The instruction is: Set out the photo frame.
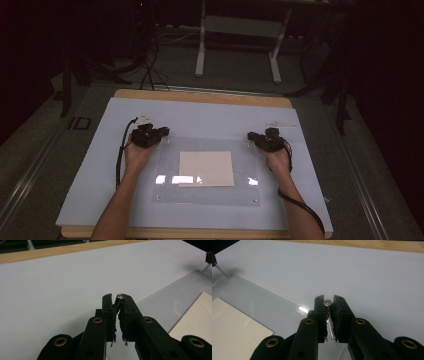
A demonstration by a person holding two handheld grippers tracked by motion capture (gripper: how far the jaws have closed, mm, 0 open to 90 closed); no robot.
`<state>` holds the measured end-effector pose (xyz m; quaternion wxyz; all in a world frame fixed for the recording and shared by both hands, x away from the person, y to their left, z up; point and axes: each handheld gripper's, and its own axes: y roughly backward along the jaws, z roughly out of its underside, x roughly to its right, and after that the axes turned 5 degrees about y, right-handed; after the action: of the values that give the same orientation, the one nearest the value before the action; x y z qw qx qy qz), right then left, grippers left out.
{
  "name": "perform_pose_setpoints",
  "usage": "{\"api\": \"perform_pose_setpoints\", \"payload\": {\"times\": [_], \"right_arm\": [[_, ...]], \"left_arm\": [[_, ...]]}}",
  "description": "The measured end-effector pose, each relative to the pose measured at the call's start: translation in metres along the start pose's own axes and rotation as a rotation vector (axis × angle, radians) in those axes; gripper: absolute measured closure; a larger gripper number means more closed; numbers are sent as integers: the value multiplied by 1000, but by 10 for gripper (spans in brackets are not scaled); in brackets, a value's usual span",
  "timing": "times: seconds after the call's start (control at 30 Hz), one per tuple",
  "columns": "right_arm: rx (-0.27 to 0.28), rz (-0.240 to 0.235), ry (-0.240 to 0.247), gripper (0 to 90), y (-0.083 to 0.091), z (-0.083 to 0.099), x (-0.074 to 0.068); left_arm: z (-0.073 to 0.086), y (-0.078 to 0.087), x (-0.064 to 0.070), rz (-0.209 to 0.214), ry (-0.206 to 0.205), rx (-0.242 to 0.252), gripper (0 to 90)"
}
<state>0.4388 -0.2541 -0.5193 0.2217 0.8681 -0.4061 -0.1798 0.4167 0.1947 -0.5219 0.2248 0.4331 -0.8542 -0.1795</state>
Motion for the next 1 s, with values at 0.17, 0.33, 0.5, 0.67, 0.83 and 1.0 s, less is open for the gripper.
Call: {"api": "perform_pose_setpoints", "payload": {"times": [0.17,0.33,0.5,0.67,0.83,1.0], "right_arm": [[-27,-16,-16,820,0,-3,2],[-41,-29,-29,815,-1,-5,4],[-45,-39,-52,814,-2,-6,6],[-79,-68,-110,814,-6,-12,14],[-95,-73,-127,820,-10,-16,17],[-115,-62,-137,826,-12,-20,17]], "left_arm": [[-2,0,-7,42,27,-17,826],[-3,-1,-10,60,42,-22,822],[-6,-2,-11,66,66,-38,822],[-12,-7,-13,59,106,-66,832],[-17,-11,-13,39,116,-84,844],[-19,-15,-13,22,153,-85,848]]}}
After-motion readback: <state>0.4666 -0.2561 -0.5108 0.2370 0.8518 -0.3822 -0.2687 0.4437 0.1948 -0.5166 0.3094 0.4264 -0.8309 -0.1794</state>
